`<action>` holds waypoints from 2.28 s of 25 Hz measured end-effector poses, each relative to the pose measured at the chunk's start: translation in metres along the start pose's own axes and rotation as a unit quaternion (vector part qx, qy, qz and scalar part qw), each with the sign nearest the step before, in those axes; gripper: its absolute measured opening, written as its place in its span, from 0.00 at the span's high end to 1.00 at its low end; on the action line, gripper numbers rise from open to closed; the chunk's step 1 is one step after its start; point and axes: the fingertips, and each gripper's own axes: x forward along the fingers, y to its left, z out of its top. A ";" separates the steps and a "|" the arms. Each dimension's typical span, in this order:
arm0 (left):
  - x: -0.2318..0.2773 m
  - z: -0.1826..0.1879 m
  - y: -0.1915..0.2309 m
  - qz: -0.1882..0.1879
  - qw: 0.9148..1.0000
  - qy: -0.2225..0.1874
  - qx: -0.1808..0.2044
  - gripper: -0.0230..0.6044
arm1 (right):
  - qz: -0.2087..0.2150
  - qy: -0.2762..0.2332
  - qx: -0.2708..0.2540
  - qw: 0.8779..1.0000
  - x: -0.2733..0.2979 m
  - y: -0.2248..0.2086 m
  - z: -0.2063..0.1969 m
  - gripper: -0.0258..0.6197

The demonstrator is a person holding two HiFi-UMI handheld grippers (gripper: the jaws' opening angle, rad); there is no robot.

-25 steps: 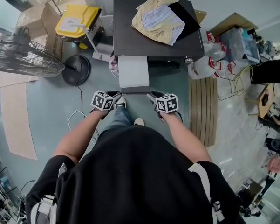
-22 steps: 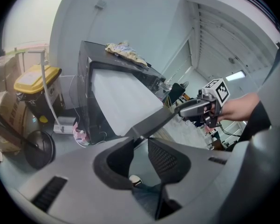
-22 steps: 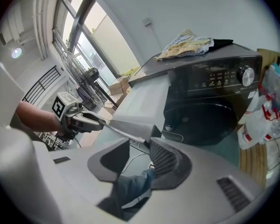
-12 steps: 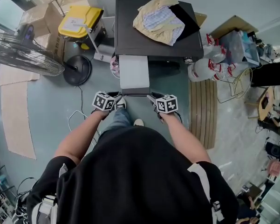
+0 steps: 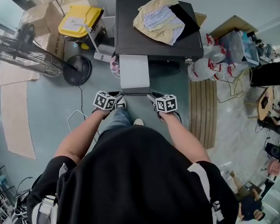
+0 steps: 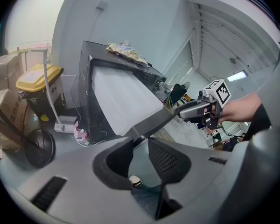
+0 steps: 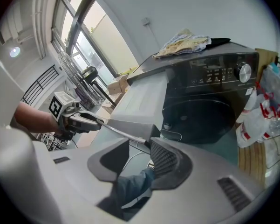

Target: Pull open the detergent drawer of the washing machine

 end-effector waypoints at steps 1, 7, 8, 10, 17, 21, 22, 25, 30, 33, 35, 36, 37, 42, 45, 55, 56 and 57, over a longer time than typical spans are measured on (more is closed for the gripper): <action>0.000 0.000 0.000 -0.001 1.000 0.001 0.000 0.79 | 0.000 -0.001 0.000 1.000 0.000 0.000 0.000 0.74; 0.003 -0.004 0.002 0.000 1.000 0.007 0.000 0.79 | -0.008 -0.002 0.004 1.000 0.002 -0.004 -0.004 0.74; 0.004 -0.004 0.002 -0.001 1.000 0.007 0.000 0.79 | -0.009 -0.004 0.006 1.000 0.002 -0.005 -0.004 0.74; 0.005 -0.004 0.003 -0.001 1.000 0.006 -0.001 0.79 | -0.005 -0.005 0.008 1.000 0.003 -0.004 -0.005 0.74; 0.002 -0.006 0.004 -0.001 1.000 0.003 -0.005 0.79 | -0.005 -0.015 0.005 1.000 0.001 -0.005 -0.004 0.76; -0.004 -0.008 0.003 -0.002 1.000 -0.003 -0.011 0.79 | -0.006 -0.017 0.000 1.000 -0.007 -0.006 -0.002 0.76; -0.006 -0.009 0.004 0.001 1.000 -0.003 -0.010 0.79 | -0.005 -0.019 0.001 1.000 -0.008 -0.007 -0.002 0.76; -0.013 -0.008 0.007 0.010 1.000 -0.007 -0.010 0.79 | -0.001 -0.027 0.005 1.000 -0.012 -0.009 0.001 0.76; -0.022 -0.003 0.011 0.023 1.000 -0.018 -0.011 0.79 | -0.014 -0.040 -0.009 0.999 -0.028 -0.012 0.015 0.77; -0.030 0.004 0.013 0.031 0.999 -0.033 -0.014 0.79 | -0.025 -0.052 -0.023 0.998 -0.039 -0.013 0.023 0.77; -0.037 0.011 0.016 0.038 0.998 -0.045 -0.018 0.79 | -0.027 -0.060 -0.029 0.997 -0.046 -0.013 0.029 0.77; -0.040 0.014 0.017 0.042 0.998 -0.051 -0.019 0.79 | -0.028 -0.063 -0.032 0.997 -0.049 -0.013 0.032 0.77; -0.043 0.017 0.019 0.045 0.997 -0.057 -0.020 0.79 | -0.029 -0.068 -0.034 0.997 -0.052 -0.013 0.034 0.77; -0.061 0.032 0.023 0.061 0.994 -0.089 -0.034 0.80 | -0.033 -0.089 -0.041 0.995 -0.067 -0.013 0.043 0.78; -0.068 0.044 0.016 0.048 0.991 -0.112 -0.054 0.80 | -0.030 -0.103 -0.048 0.993 -0.075 -0.009 0.052 0.78; -0.084 0.064 0.002 0.068 0.989 -0.130 -0.019 0.80 | -0.029 -0.148 -0.063 0.987 -0.102 0.006 0.082 0.79; -0.085 0.066 -0.001 0.067 0.989 -0.133 -0.018 0.80 | -0.028 -0.152 -0.065 0.986 -0.104 0.007 0.084 0.79; -0.086 0.067 -0.003 0.067 0.988 -0.136 -0.017 0.80 | -0.028 -0.156 -0.067 0.985 -0.107 0.008 0.085 0.79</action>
